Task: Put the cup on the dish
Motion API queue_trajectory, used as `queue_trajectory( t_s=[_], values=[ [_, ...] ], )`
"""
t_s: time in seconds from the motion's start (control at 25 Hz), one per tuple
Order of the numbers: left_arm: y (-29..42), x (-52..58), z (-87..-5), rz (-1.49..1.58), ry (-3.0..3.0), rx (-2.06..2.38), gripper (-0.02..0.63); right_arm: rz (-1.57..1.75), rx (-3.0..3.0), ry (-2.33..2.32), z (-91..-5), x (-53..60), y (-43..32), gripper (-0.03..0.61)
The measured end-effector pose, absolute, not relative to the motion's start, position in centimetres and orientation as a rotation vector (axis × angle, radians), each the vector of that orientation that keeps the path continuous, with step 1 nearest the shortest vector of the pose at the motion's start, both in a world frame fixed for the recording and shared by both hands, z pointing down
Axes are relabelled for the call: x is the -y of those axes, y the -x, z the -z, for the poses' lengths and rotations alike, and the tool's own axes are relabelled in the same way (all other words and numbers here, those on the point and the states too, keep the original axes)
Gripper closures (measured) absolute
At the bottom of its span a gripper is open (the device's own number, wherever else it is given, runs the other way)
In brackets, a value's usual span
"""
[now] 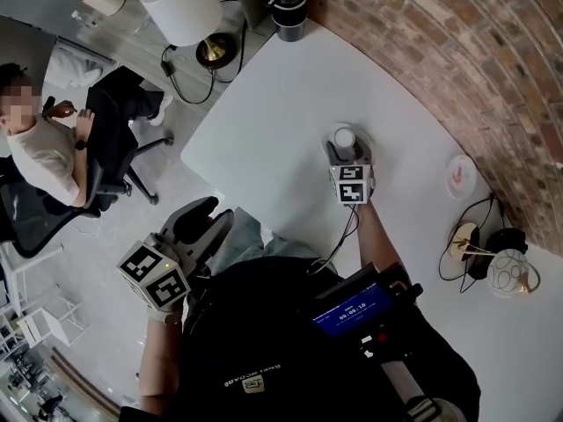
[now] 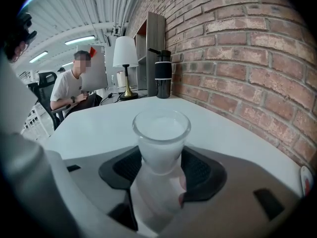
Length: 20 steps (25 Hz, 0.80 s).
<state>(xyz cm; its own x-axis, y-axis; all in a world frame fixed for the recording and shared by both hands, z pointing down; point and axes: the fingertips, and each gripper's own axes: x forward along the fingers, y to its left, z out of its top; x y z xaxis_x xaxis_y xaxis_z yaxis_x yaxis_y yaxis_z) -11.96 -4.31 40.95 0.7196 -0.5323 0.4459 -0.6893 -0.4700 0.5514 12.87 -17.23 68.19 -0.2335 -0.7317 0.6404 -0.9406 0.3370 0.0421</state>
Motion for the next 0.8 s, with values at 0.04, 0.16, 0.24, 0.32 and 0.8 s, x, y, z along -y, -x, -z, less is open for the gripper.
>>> queue_trajectory(
  t_s=[0.04, 0.16, 0.24, 0.32, 0.8],
  values=[
    [11.9, 4.2, -41.1, -0.276, -2.184, 0.920, 0.443, -0.483, 2.038, -1.463, -68.1, 17.2, -12.8, 0.331],
    [11.9, 4.0, -41.2, -0.277, -2.181, 0.918, 0.443, -0.498, 2.032, -1.469, -68.1, 16.9, -12.7, 0.331],
    [11.9, 4.0, -41.1, -0.272, -2.183, 0.920, 0.443, -0.497, 2.031, -1.466, -68.5, 16.9, -12.8, 0.333],
    [11.9, 4.0, -40.9, -0.264, -2.187, 0.923, 0.443, -0.493, 2.037, -1.457, -68.6, 17.2, -12.9, 0.333],
    [12.4, 3.5, -40.8, -0.252, -2.194, 0.920, 0.443, -0.544, 2.063, -1.457, -67.6, 16.1, -12.5, 0.258]
  ],
)
